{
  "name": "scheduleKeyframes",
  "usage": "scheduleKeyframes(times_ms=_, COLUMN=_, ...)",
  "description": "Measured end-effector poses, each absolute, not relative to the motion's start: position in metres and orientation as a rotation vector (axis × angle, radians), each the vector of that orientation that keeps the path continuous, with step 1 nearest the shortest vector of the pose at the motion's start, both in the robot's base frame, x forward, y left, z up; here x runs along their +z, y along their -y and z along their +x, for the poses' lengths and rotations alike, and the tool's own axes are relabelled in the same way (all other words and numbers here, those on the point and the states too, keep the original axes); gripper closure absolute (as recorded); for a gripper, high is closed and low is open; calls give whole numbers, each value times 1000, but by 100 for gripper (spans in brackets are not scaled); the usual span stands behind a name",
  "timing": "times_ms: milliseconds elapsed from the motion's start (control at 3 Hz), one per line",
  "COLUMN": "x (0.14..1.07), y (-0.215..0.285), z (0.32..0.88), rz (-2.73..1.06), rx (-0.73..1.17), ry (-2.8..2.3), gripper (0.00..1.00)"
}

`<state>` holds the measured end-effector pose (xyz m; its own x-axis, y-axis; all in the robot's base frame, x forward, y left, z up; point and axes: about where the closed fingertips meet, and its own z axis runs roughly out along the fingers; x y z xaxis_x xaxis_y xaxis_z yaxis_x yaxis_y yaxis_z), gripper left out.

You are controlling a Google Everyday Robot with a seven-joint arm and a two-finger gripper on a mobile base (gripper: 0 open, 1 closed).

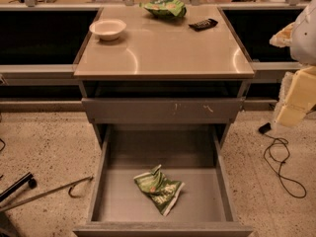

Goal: Pick green jalapeno chip bag from middle drawer and place on counter

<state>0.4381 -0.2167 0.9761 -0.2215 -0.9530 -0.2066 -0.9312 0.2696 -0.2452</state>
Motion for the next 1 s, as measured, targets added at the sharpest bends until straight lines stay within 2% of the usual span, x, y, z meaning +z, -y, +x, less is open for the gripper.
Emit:
scheduleKeyframes(times_ms=667, x=954, y=204, z=443, rz=-1720, rx=-56, ry=-2212, gripper=0)
scheduleKeyframes(times_ms=1000, x=898, y=171, z=447, rz=-1703, rx=88, ry=-2186, gripper=0)
